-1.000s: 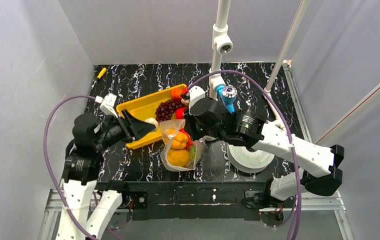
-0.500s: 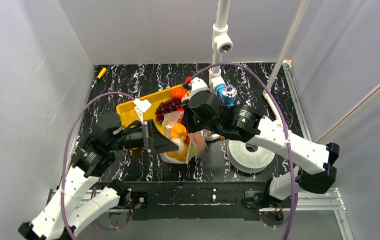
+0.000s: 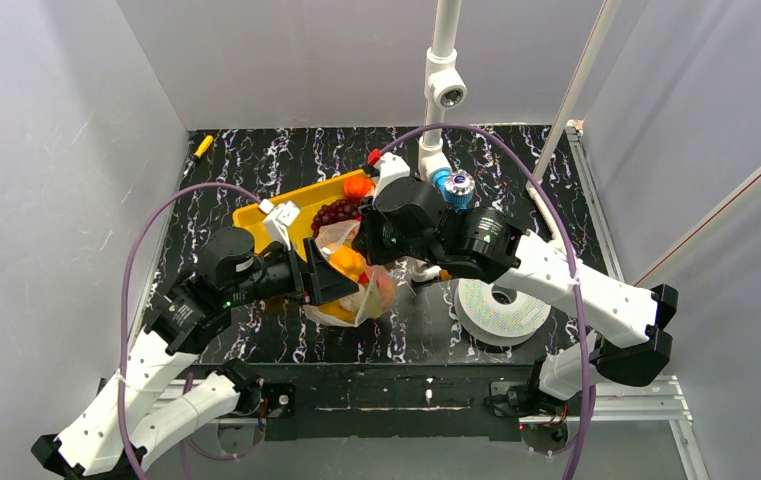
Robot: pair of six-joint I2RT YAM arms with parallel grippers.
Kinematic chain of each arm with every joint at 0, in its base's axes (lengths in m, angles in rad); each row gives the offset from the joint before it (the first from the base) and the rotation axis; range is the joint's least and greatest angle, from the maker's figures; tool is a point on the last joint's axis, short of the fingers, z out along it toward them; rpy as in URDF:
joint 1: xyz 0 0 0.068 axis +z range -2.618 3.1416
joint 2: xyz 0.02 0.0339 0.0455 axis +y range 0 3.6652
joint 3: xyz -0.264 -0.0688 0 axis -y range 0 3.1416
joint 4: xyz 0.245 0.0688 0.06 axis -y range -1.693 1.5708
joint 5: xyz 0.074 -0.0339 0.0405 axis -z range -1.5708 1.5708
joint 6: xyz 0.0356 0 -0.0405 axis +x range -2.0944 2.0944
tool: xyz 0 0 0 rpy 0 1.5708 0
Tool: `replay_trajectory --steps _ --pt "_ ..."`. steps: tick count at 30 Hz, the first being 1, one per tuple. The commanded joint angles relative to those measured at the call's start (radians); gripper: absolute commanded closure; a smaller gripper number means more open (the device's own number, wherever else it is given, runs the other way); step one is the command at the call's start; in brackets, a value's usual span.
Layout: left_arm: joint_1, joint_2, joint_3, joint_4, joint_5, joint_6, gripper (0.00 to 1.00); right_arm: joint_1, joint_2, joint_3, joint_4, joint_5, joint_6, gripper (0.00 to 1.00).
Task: Place the food in the zip-top bag and seal the zipper
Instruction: Place the fake vegetable in the zipper food storage bag, then pick up the fake fruit from the bin.
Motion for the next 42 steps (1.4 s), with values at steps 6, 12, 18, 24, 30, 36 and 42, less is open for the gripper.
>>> replay_trajectory --steps 6,12,18,24,30,36,42 --pt "-0.005 0.015 0.067 -0.049 -0.011 0.061 0.23 0.001 -0.054 0.002 0.098 -0.018 0.006 0.99" --pt "-0.005 -0.011 0.186 -0.181 -0.075 0.159 0.18 0.000 -0.092 -0.033 0.102 0.000 0.000 0.99" --pt "-0.005 -0.015 0.346 -0.368 -0.308 0.308 0.09 0.000 -0.136 -0.074 0.112 0.003 0.004 0.99" --pt "-0.005 0.047 0.433 -0.453 -0.492 0.408 0.02 0.000 -0.176 -0.106 0.083 0.025 -0.005 0.99" --pt "0.008 0.159 0.391 -0.390 -0.603 0.486 0.02 0.000 -0.232 -0.170 0.098 -0.004 -0.060 0.99" --pt "0.255 0.327 0.355 -0.214 -0.340 0.482 0.02 0.000 -0.263 -0.196 0.107 -0.066 -0.105 0.99" --pt "0.365 0.666 0.472 -0.161 -0.080 0.505 0.03 -0.008 -0.283 -0.224 0.111 -0.084 -0.111 0.99"
